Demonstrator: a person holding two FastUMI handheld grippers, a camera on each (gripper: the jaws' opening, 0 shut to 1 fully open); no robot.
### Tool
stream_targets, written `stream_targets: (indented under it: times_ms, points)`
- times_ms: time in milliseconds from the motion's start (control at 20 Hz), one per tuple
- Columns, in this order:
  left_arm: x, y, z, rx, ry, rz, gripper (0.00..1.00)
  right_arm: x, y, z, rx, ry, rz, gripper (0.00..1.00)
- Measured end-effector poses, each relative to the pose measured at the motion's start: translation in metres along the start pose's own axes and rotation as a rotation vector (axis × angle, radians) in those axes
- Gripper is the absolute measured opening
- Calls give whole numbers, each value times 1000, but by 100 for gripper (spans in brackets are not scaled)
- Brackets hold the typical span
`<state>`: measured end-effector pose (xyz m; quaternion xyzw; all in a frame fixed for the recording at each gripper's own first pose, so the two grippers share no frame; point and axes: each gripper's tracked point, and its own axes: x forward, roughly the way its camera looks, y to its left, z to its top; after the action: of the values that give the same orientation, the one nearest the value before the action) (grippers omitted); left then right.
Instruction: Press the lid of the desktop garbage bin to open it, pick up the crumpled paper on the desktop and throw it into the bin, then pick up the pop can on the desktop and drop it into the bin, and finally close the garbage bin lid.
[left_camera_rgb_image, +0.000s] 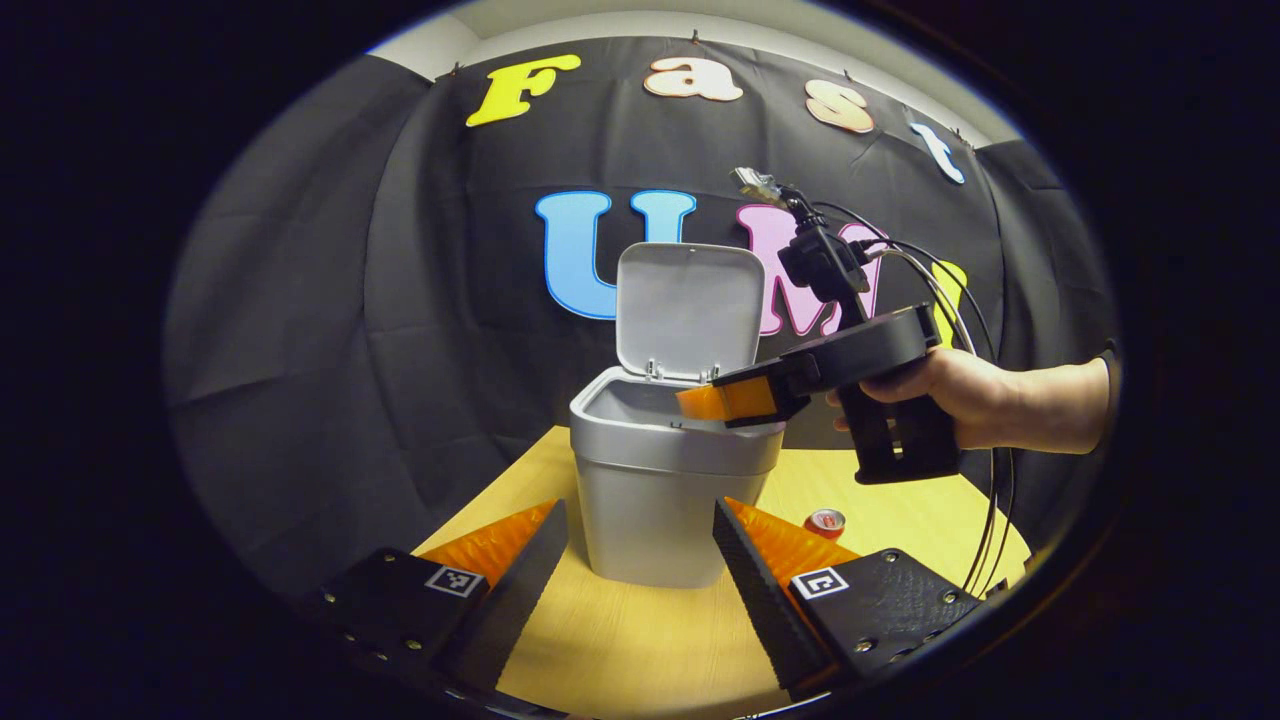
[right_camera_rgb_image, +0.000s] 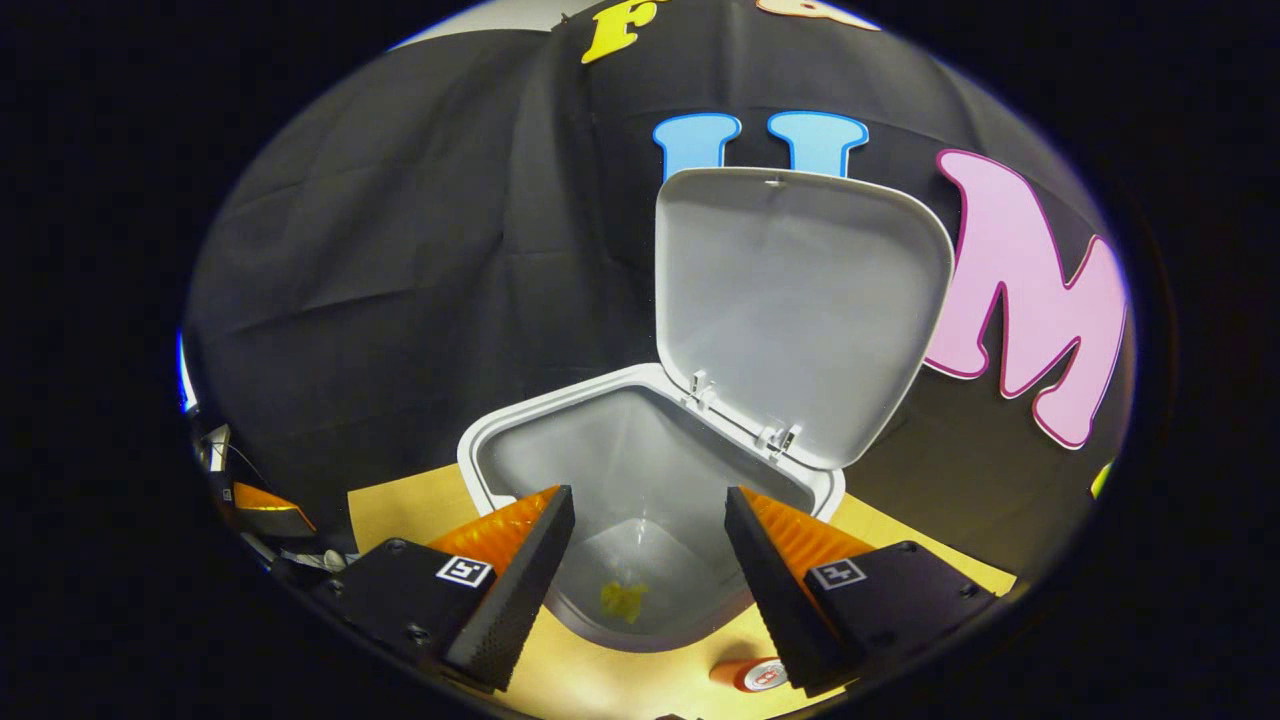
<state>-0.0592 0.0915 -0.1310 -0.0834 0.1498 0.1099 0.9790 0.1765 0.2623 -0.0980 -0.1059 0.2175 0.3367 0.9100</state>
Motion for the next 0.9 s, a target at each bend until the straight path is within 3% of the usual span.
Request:
stream_targets:
  times_ms: [450, 750, 900]
  points:
    - [13, -42, -14, 48, 23, -126, 96, -70, -66, 2, 28, -112, -200, 98]
    - [38, -97, -38, 109, 55, -272, 96, -143, -120, -28, 136, -152, -372, 98]
    - [61, -129, -57, 164, 69, -339, 96, -184, -152, -59, 167, -179, -505, 98]
